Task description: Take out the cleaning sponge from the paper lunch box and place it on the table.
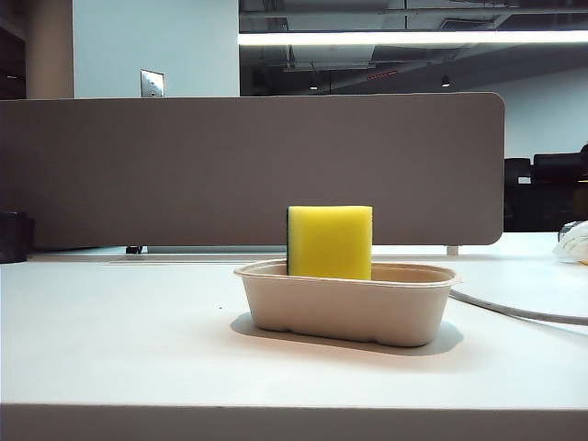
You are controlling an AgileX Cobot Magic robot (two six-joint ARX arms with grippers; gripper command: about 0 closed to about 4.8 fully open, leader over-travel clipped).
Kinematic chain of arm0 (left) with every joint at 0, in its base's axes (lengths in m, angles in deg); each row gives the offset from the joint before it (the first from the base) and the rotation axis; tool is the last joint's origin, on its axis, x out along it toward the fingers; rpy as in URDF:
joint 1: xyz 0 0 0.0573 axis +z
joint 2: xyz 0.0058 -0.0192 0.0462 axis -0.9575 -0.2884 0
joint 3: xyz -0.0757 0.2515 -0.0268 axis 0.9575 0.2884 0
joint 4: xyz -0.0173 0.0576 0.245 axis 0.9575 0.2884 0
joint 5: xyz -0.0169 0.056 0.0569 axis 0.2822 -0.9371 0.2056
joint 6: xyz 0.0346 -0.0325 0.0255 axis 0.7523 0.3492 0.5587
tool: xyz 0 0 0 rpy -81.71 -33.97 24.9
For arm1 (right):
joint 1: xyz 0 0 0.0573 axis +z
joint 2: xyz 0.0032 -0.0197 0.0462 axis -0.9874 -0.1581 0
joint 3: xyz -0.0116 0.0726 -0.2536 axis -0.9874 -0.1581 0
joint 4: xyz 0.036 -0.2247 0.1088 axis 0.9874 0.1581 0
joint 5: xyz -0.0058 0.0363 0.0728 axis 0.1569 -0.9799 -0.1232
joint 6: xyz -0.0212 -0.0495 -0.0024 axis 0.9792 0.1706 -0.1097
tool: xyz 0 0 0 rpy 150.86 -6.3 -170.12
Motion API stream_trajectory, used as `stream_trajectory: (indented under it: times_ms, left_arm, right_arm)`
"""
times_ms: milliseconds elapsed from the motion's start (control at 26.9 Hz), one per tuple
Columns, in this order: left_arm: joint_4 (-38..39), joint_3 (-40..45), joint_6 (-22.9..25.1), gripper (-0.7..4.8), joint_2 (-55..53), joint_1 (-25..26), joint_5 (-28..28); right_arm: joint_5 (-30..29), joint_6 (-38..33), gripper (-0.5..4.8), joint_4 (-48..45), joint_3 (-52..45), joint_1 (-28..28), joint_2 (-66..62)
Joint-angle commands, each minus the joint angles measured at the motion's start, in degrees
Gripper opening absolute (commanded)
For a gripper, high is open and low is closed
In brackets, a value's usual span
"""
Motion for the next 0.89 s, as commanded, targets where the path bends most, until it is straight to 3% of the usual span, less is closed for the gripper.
stream_trajectory:
  times_ms: [37, 596, 894]
  left_arm:
    - [-0.3, -0.1, 0.0, -0.04, 0.0, 0.0, 0.2]
    - [-0.3, -0.1, 0.0, -0.04, 0.0, 0.0, 0.2]
    - [-0.3, -0.1, 0.0, -0.04, 0.0, 0.0, 0.2]
  right_arm:
    - [0.0, 0.0, -0.05, -0.9, 0.0, 0.1, 0.0]
    - [0.2, 0.0, -0.05, -1.6, 0.0, 1.1, -2.7]
    - [0.1, 0.0, -0.05, 0.3, 0.0, 11.8, -11.5]
